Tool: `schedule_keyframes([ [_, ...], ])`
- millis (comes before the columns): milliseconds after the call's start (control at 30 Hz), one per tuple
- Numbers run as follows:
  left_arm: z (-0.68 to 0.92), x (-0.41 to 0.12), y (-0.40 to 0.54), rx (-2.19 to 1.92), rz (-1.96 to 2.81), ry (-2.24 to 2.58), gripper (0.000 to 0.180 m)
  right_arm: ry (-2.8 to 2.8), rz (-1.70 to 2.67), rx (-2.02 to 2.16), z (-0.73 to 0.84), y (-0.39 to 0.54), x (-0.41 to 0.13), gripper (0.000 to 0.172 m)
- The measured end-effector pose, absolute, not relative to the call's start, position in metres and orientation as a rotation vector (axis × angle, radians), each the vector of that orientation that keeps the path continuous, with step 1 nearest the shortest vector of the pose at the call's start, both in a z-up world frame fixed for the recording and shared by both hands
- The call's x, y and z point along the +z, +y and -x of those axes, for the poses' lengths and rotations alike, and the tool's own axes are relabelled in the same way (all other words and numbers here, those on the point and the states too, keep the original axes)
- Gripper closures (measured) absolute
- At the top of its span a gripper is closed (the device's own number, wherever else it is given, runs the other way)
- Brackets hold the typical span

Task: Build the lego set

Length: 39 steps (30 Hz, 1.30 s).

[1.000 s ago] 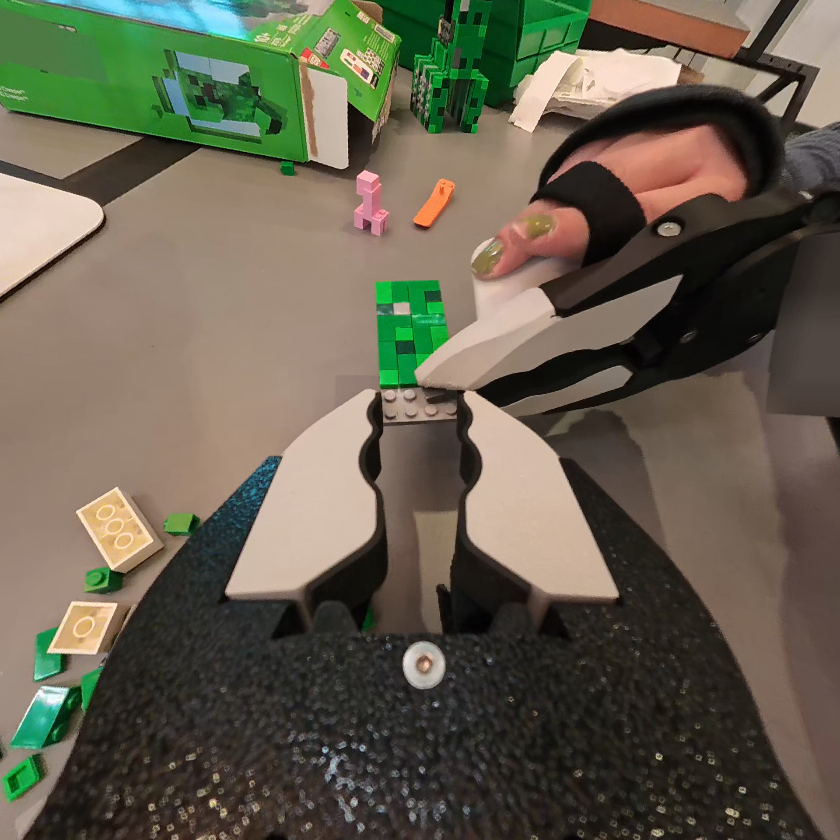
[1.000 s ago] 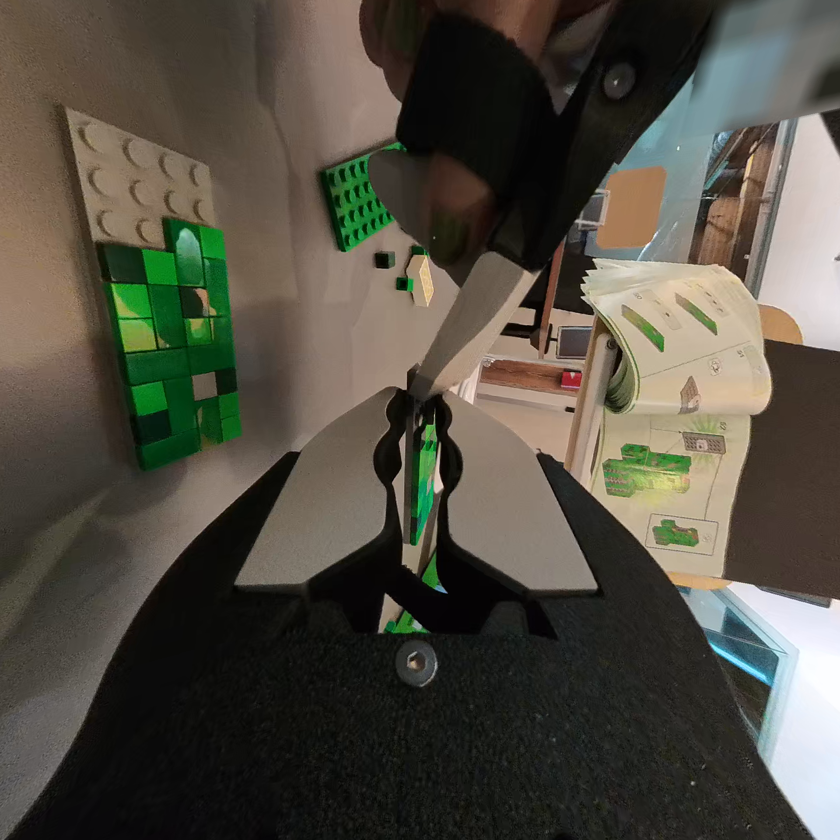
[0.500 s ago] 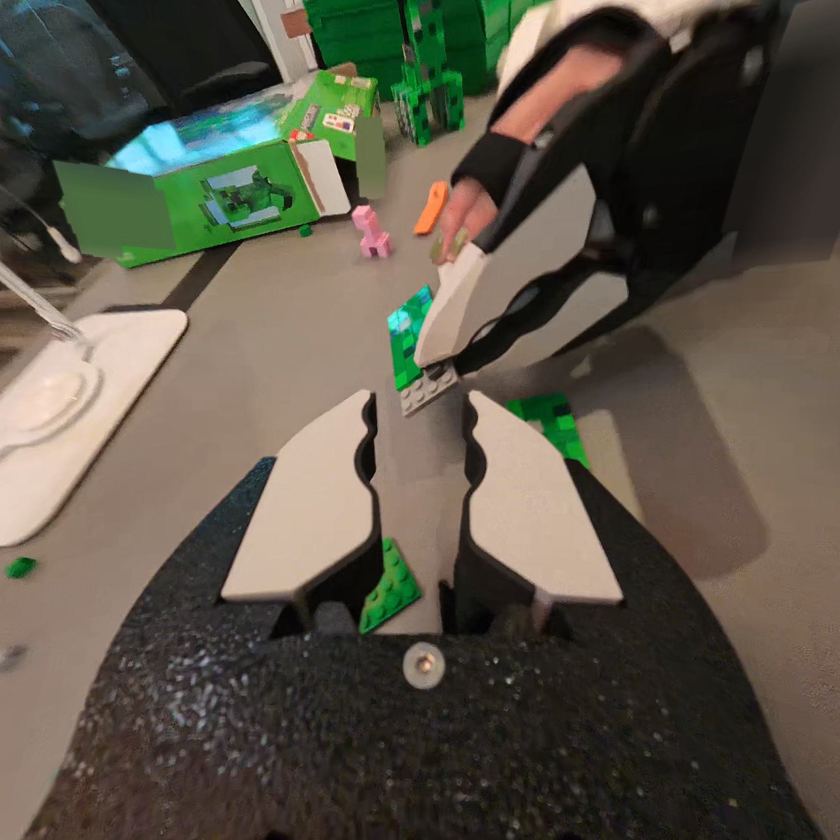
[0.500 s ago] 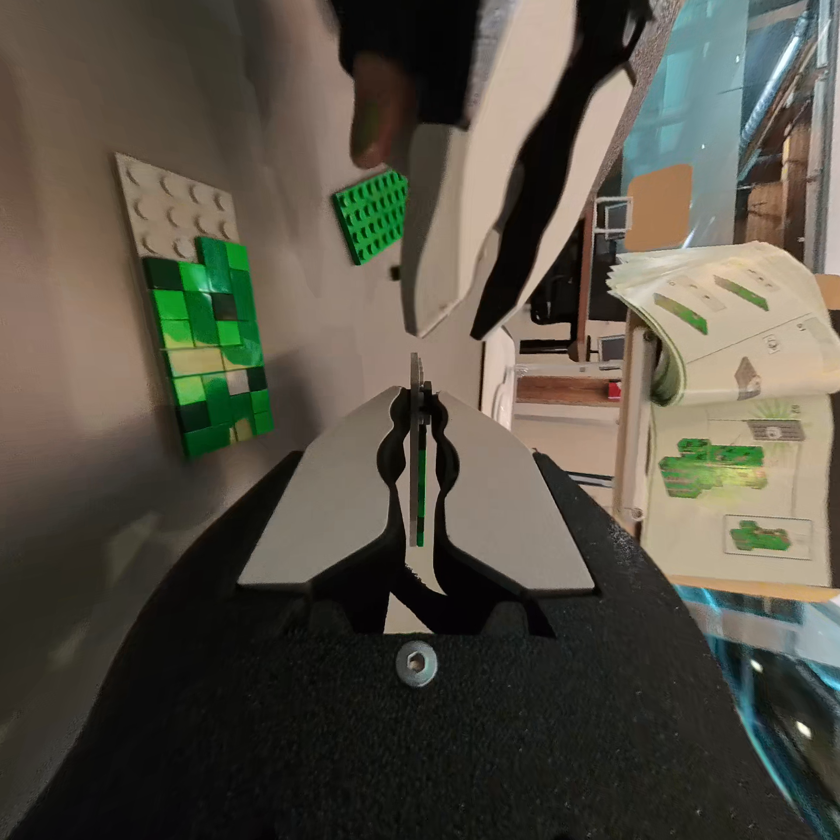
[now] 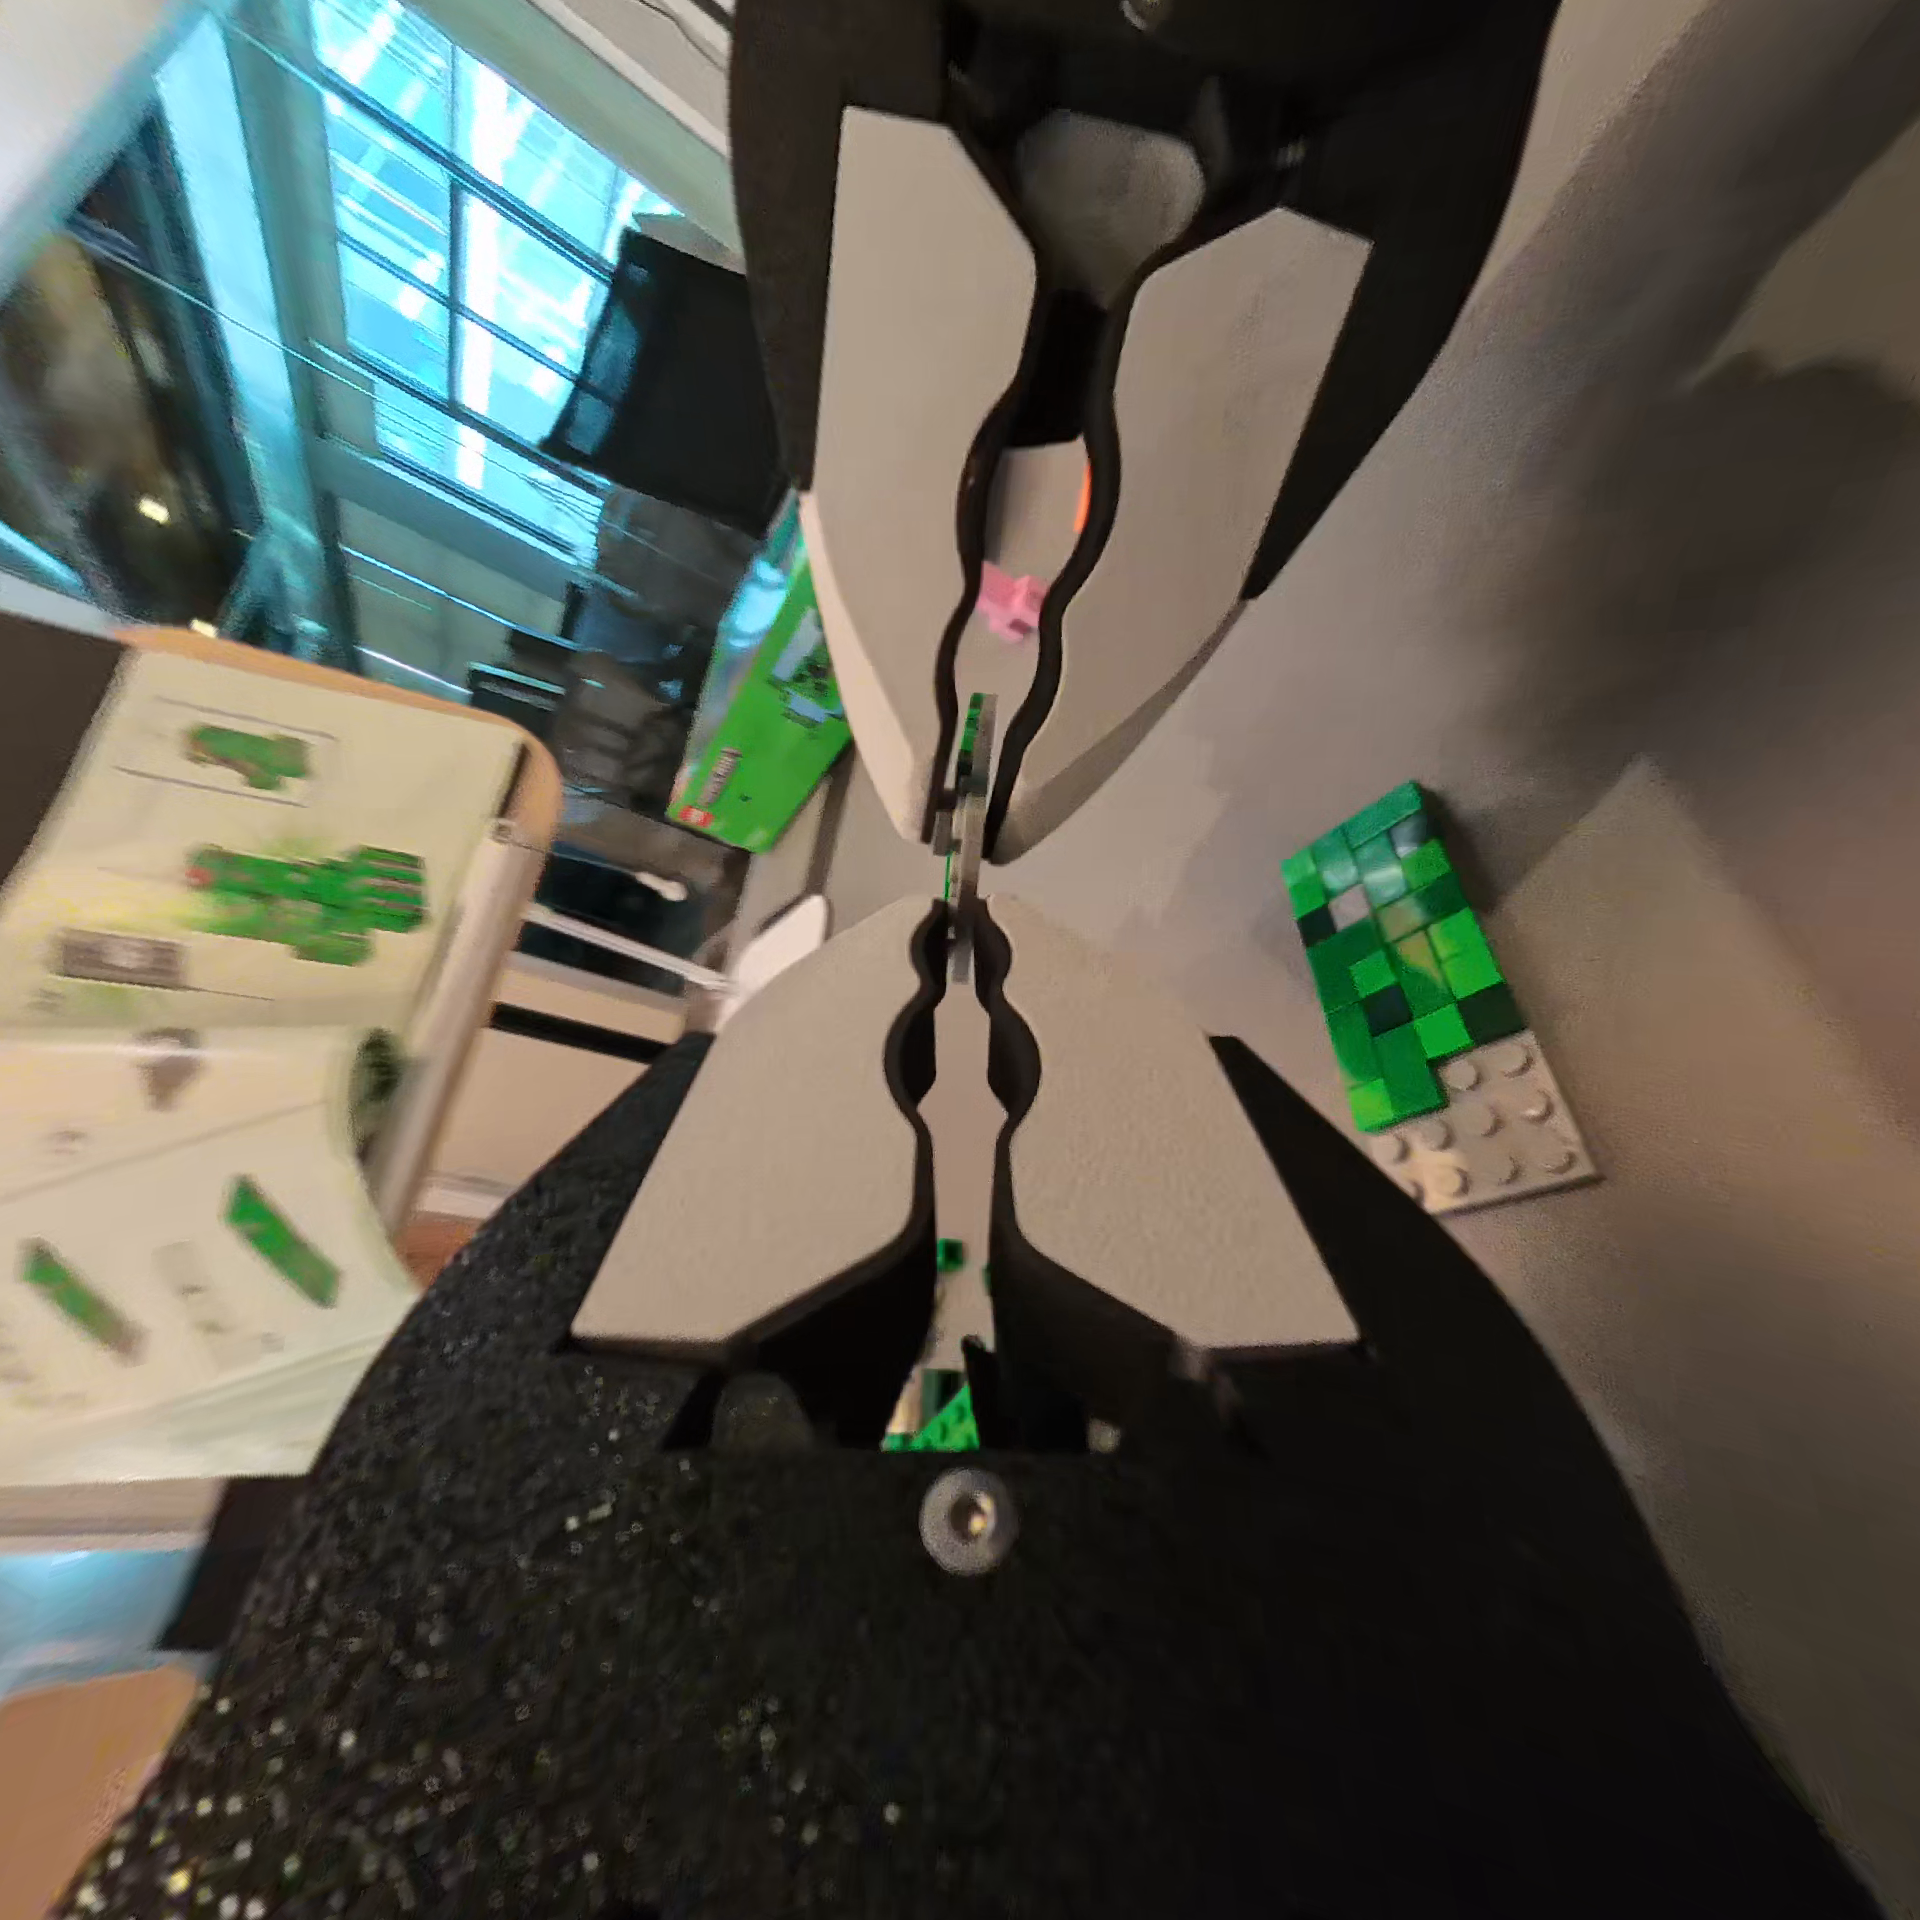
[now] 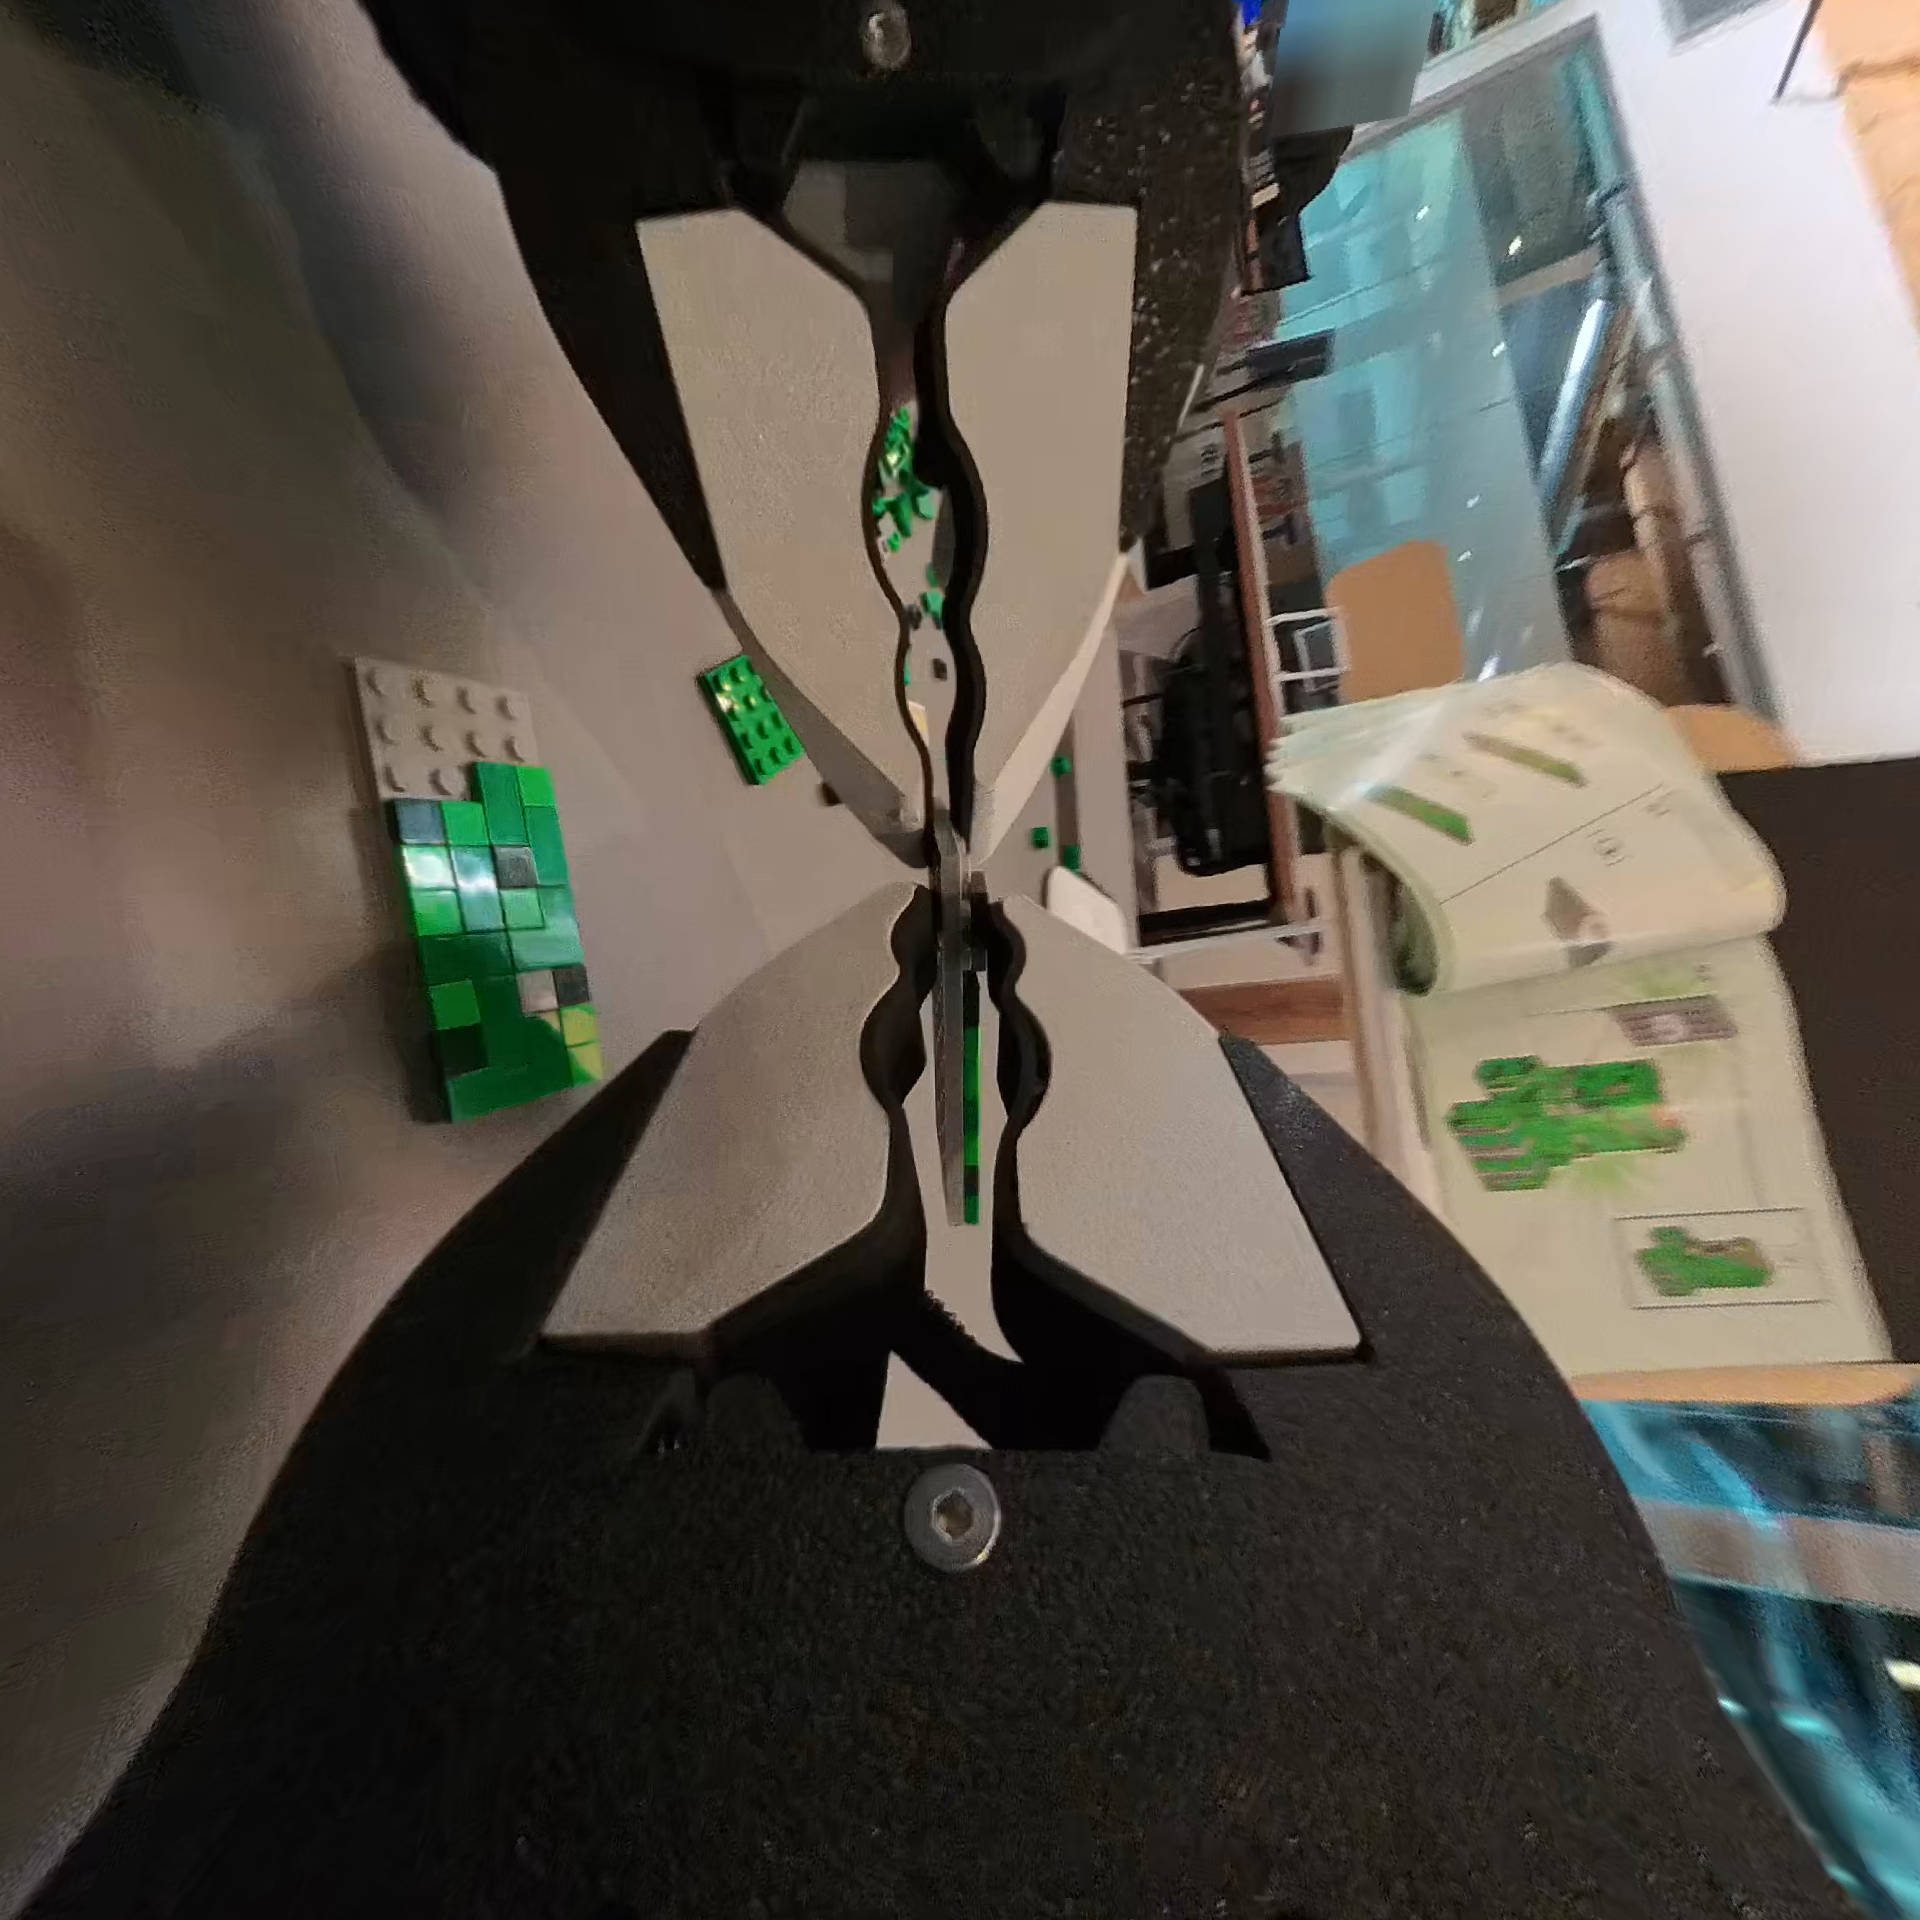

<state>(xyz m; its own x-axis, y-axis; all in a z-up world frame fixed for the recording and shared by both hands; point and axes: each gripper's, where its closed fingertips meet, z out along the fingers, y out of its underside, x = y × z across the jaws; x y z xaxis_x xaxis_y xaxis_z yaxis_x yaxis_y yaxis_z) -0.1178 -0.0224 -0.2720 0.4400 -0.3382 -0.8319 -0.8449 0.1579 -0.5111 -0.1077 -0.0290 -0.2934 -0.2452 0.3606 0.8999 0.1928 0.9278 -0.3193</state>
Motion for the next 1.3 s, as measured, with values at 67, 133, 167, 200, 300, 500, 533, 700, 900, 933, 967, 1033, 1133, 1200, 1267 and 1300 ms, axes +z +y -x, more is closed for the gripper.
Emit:
schedule_keyframes([
  [67, 0.116, -0.269, -0.025, 0.594, 1.371, 1.147, 0.176, -1.815, 0.353, 0.1, 0.106, -0.032, -0.294, 0.164],
  [133, 0.114, -0.27, -0.026, 0.657, 1.337, 1.17, 0.177, -1.81, 0.34, 0.056, 0.104, -0.032, -0.296, 0.164],
  [167, 0.113, -0.269, -0.027, 0.684, 1.321, 1.179, 0.177, -1.804, 0.325, 0.022, 0.103, -0.032, -0.297, 0.164],
  [200, 0.111, -0.268, -0.027, 0.711, 1.305, 1.188, 0.177, -1.793, 0.294, -0.024, 0.103, -0.032, -0.297, 0.164],
  [300, 0.108, -0.268, -0.028, 0.759, 1.275, 1.214, 0.177, -1.766, 0.185, -0.15, 0.101, -0.032, -0.299, 0.164],
  [500, 0.1, -0.265, -0.032, 0.764, 1.213, 1.223, 0.177, -1.751, 0.131, -0.093, 0.093, -0.038, -0.296, 0.164],
  [533, 0.099, -0.263, -0.033, 0.765, 1.196, 1.224, 0.177, -1.747, 0.099, -0.095, 0.091, -0.039, -0.295, 0.164],
  [700, 0.091, -0.256, -0.039, 0.771, 1.14, 1.219, 0.177, -1.732, 0.033, -0.076, 0.083, -0.046, -0.287, 0.164],
  [900, 0.086, -0.264, -0.04, 0.699, 1.157, 1.251, 0.176, -1.876, 0.15, 0.066, 0.077, -0.047, -0.291, 0.165],
  [933, 0.085, -0.265, -0.041, 0.674, 1.165, 1.252, 0.177, -1.911, 0.188, 0.109, 0.076, -0.048, -0.292, 0.165],
  [967, 0.085, -0.267, -0.041, 0.641, 1.178, 1.255, 0.176, -1.948, 0.236, 0.159, 0.075, -0.048, -0.292, 0.165],
  [1033, 0.083, -0.269, -0.043, 0.557, 1.201, 1.248, 0.176, -2.021, 0.328, 0.273, 0.074, -0.05, -0.292, 0.165],
  [1133, 0.081, -0.274, -0.045, 0.36, 1.285, 1.212, 0.176, -2.124, 0.491, 0.416, 0.072, -0.05, -0.294, 0.165],
  [1200, 0.082, -0.274, -0.044, 0.222, 1.333, 1.153, 0.176, -2.138, 0.547, 0.476, 0.073, -0.05, -0.292, 0.165],
  [1267, 0.084, -0.272, -0.043, 0.139, 1.362, 1.097, 0.175, -2.145, 0.591, 0.51, 0.074, -0.048, -0.291, 0.165],
  [1300, 0.086, -0.271, -0.043, 0.119, 1.362, 1.076, 0.174, -2.148, 0.603, 0.525, 0.074, -0.048, -0.291, 0.165],
])
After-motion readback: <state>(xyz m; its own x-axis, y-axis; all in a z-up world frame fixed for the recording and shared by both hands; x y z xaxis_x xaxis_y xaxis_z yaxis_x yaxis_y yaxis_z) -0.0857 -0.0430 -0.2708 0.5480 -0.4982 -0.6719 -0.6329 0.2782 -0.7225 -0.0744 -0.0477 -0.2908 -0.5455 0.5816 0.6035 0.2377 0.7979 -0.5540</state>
